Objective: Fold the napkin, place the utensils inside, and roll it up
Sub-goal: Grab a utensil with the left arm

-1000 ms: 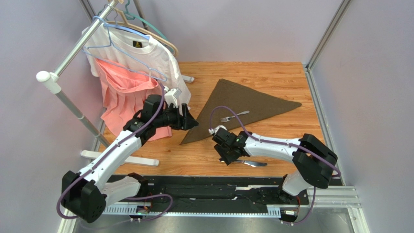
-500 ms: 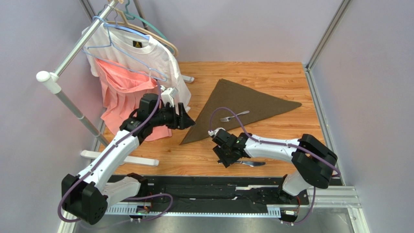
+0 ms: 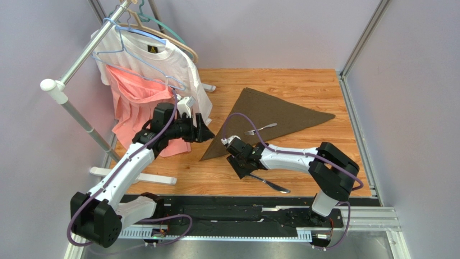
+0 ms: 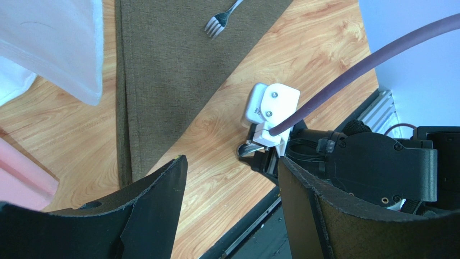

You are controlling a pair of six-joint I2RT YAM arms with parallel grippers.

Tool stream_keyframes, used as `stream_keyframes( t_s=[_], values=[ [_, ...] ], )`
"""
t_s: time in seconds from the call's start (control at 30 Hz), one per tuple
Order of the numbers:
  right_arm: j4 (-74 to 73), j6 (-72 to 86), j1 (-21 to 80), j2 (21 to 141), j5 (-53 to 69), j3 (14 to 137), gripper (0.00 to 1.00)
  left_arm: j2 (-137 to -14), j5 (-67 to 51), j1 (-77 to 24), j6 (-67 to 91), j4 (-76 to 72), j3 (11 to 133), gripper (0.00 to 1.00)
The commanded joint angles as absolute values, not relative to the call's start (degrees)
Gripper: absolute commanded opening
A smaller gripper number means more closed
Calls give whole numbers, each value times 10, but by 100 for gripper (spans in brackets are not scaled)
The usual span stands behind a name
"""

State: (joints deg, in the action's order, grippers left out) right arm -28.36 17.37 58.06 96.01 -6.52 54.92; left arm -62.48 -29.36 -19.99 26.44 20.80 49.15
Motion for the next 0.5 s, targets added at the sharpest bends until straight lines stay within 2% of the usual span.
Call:
stream_keyframes(
  t_s=[0.0, 0.27, 0.47],
  values=[
    [-231, 178, 584, 1012, -70, 546, 44, -613, -302, -192, 249, 213, 512, 72],
    [-246, 186, 584, 1020, -97, 527, 42, -600, -307, -192, 253, 213, 504, 72],
    [-271, 174, 581, 951, -102, 505, 50, -594, -305, -192, 241, 221, 510, 72]
  ],
)
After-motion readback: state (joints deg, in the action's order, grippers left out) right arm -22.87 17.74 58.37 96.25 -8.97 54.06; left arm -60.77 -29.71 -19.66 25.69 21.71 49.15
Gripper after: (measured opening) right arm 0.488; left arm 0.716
